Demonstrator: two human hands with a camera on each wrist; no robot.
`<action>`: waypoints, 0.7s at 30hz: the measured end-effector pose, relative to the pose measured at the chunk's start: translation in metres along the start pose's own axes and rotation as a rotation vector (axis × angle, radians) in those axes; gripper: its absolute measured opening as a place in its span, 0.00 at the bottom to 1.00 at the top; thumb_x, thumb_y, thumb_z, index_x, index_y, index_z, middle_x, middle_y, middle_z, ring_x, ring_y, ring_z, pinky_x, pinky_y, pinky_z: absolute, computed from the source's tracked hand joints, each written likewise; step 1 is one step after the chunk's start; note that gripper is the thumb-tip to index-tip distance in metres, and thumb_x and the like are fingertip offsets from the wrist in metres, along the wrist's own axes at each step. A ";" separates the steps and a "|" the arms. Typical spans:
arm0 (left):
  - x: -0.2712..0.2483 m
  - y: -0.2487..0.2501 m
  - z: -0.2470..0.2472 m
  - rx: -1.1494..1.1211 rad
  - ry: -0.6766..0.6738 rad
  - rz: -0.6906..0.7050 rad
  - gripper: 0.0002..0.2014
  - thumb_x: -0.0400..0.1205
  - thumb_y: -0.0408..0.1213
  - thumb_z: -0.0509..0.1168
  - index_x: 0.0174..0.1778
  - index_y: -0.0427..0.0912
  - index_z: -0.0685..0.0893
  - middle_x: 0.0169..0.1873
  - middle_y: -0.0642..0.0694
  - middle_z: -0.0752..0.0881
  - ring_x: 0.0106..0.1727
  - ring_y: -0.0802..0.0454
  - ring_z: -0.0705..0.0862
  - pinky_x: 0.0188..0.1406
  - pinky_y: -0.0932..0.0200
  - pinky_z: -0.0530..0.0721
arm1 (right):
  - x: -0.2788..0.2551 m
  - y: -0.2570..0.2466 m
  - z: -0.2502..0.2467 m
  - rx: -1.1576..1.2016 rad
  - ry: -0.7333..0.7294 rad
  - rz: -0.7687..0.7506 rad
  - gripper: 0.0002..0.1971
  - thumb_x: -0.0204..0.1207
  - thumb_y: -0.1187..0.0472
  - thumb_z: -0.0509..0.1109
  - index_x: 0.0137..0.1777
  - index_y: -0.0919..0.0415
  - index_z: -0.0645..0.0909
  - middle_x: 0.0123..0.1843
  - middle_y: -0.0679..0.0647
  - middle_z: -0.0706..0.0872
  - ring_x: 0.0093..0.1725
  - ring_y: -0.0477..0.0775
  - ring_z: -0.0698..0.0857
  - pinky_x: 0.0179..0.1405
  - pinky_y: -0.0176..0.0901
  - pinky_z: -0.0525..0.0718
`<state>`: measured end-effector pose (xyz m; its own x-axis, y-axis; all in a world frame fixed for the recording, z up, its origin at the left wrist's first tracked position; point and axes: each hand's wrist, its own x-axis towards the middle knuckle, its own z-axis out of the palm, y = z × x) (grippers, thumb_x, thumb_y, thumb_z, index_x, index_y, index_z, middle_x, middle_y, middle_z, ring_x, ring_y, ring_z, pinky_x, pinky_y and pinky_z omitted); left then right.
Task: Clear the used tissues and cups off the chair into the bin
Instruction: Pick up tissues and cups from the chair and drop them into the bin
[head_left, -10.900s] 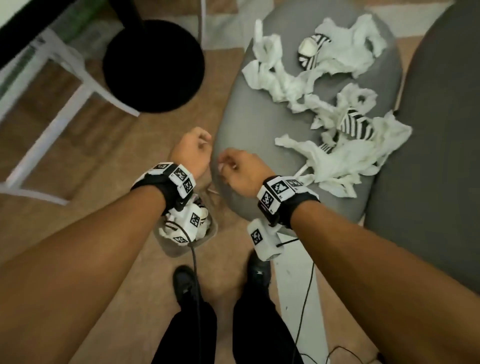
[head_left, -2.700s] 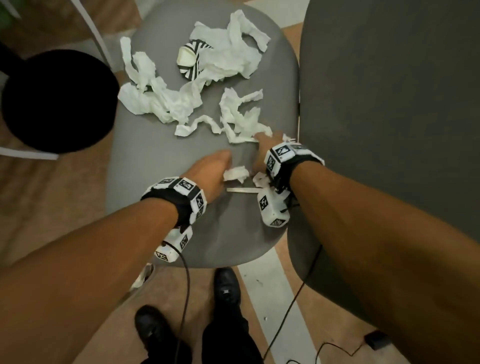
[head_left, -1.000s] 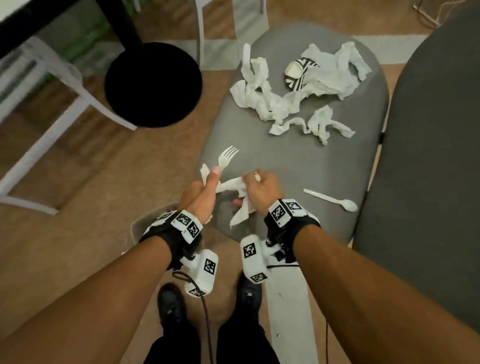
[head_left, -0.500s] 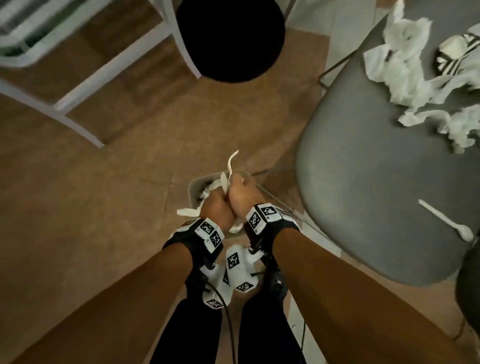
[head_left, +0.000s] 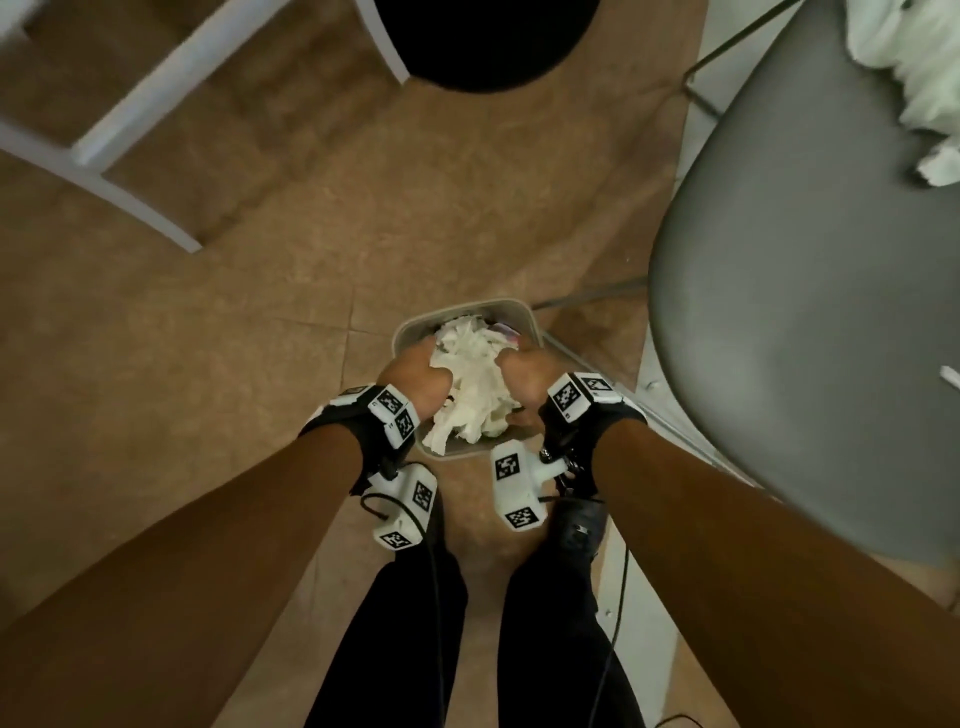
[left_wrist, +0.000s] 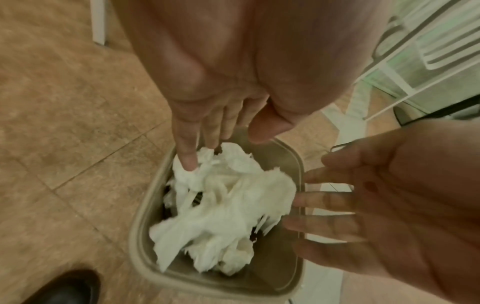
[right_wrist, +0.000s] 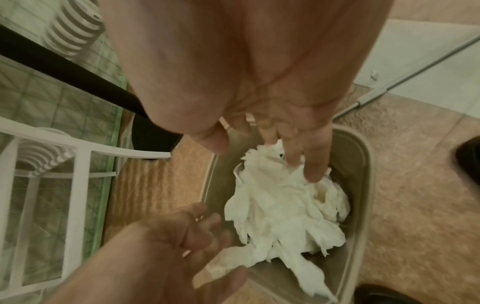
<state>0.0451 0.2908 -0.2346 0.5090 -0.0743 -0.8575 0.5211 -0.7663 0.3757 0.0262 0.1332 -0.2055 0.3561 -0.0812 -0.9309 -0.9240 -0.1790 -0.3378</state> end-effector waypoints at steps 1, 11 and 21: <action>-0.006 0.011 -0.007 0.060 0.039 0.042 0.22 0.75 0.39 0.61 0.67 0.50 0.81 0.55 0.48 0.86 0.55 0.41 0.86 0.47 0.56 0.82 | -0.011 -0.001 -0.007 0.039 -0.033 0.007 0.12 0.84 0.58 0.60 0.65 0.48 0.67 0.63 0.56 0.75 0.62 0.59 0.79 0.67 0.61 0.83; -0.064 0.193 -0.020 0.427 0.208 0.470 0.13 0.82 0.34 0.61 0.60 0.45 0.85 0.53 0.43 0.90 0.54 0.42 0.88 0.52 0.59 0.81 | -0.140 -0.046 -0.151 0.372 0.028 -0.249 0.07 0.83 0.70 0.61 0.47 0.61 0.78 0.45 0.63 0.86 0.29 0.53 0.85 0.28 0.37 0.82; -0.082 0.365 0.108 0.601 0.187 0.883 0.18 0.76 0.33 0.63 0.62 0.44 0.81 0.57 0.42 0.86 0.59 0.39 0.83 0.63 0.46 0.80 | -0.135 0.059 -0.360 -0.503 0.536 0.010 0.07 0.67 0.55 0.70 0.42 0.57 0.81 0.45 0.52 0.87 0.46 0.60 0.88 0.48 0.44 0.84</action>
<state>0.1195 -0.0522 -0.0652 0.6623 -0.6937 -0.2830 -0.4756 -0.6811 0.5567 -0.0261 -0.2195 -0.0493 0.4861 -0.5303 -0.6946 -0.7978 -0.5937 -0.1050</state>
